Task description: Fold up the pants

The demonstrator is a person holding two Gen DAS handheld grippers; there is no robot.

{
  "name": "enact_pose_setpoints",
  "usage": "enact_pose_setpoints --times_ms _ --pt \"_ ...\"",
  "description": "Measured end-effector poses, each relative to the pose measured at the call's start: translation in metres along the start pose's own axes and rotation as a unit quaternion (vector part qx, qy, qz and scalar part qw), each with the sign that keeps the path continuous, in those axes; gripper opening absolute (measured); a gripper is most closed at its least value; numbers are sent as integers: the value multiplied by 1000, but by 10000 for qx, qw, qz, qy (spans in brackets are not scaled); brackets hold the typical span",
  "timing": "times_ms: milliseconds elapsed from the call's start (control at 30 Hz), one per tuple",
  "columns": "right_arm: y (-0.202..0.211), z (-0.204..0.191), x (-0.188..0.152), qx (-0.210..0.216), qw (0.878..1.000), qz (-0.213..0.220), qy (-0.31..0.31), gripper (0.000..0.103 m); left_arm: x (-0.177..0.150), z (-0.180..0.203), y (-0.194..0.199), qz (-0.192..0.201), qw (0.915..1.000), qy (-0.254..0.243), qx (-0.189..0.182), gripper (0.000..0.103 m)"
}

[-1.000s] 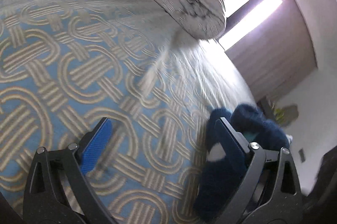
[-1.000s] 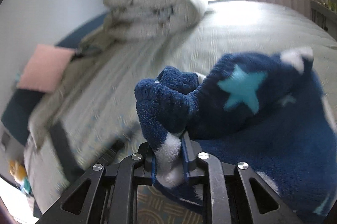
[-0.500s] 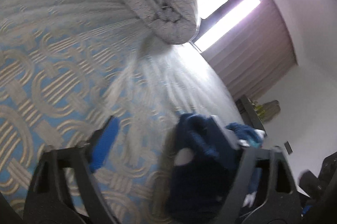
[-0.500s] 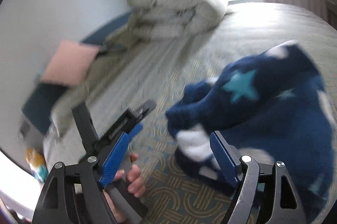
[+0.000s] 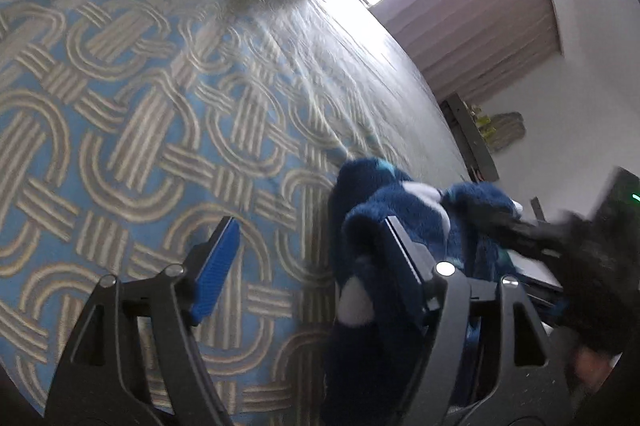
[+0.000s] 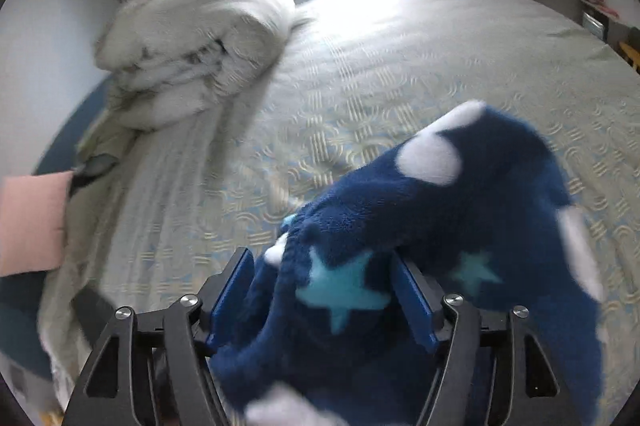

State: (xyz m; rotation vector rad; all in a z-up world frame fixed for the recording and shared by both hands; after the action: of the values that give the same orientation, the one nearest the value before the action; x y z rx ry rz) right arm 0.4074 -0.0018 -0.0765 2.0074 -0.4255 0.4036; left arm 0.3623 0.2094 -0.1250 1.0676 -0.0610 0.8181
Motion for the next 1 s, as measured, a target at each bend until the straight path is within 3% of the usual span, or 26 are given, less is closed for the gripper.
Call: enact_pose_setpoints --times_ms 100,133,200,300,400,500,733,900,1000 --pt "-30 12 -10 -205 9996 -86 -152 69 -3 4 3 -37 9997 -75 -229 72" --pt "-32 16 -11 -187 9996 17 -227 64 -3 6 5 -57 9993 -108 -362 72" --pt "-28 21 -12 -83 9992 201 -341 37 -3 10 8 -86 9981 -122 -591 72" --pt "-10 31 -15 256 9976 351 -548 24 -2 22 11 -109 9962 -216 -839 73" --pt "5 30 -15 536 9957 497 -573 21 5 39 8 -49 9959 -335 -843 70" --pt "23 23 -15 807 9935 609 -515 21 18 55 -6 -154 9951 -411 -889 47" --pt "48 -5 -11 1152 9909 662 -217 22 30 54 -46 -491 9849 152 -1654 26" --pt "51 -8 -13 1235 9902 623 -188 22 42 74 -55 -516 9752 97 -2150 22" --pt "48 -7 -12 1290 9897 593 -193 22 43 79 -64 -501 9797 -82 -1940 22"
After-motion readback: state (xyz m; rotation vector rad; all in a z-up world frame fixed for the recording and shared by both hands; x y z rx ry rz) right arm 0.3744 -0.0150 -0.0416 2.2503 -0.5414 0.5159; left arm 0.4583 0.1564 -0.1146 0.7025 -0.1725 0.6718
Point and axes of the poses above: each gripper's, at about its wrist camera, not at the fingertips, and y roughly against the way its jaws point, z to its right, x to its top, the point moved 2 cm from there along -y, roughly the way its jaws point, and after that the axes turned 15 degrees about x, right-handed, at the moved point
